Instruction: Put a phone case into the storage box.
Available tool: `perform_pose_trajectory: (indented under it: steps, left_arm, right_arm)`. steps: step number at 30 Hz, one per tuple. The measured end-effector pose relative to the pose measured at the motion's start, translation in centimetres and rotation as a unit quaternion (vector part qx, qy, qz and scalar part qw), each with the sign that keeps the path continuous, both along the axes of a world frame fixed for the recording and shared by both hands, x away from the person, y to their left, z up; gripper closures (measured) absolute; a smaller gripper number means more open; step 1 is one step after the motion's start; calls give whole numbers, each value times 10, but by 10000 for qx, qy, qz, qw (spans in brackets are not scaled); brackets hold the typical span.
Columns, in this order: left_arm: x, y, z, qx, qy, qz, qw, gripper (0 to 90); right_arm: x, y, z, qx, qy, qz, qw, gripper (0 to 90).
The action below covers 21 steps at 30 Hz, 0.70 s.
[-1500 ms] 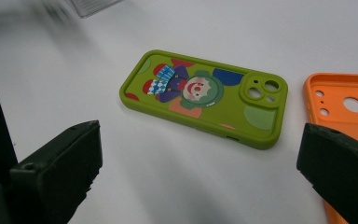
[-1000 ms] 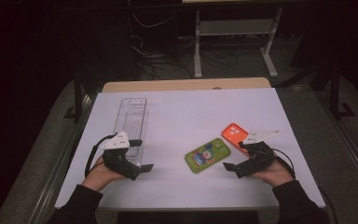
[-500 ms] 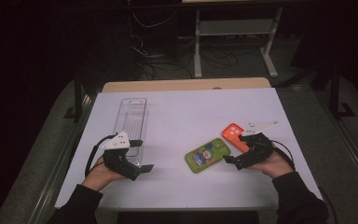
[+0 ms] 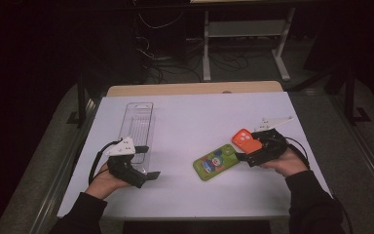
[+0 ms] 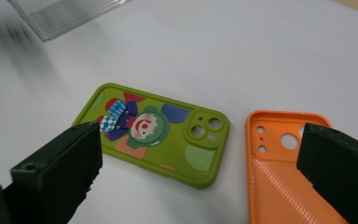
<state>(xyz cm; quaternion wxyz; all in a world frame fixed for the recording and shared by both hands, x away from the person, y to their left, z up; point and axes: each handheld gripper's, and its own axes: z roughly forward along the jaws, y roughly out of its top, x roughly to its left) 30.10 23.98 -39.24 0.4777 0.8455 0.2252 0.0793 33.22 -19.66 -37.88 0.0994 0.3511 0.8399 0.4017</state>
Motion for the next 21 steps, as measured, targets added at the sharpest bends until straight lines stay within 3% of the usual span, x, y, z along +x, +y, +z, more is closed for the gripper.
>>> perform_pose_trajectory:
  steps: [13, 20, 21]
  left_arm:
    - [1, 2, 1, 3, 22, -2, 10000, 0]
    - [1, 2, 0, -8, 31, 10, 10000, 0]
    - [1, 1, 0, -91, 45, 37, 9999, 0]
  right_arm:
    - [23, 5, 3, -305, 102, -74, 9995, 0]
    - [33, 3, 7, -311, 151, -143, 9993, 9]
    - [37, 2, 8, -372, 113, -162, 9991, 8]
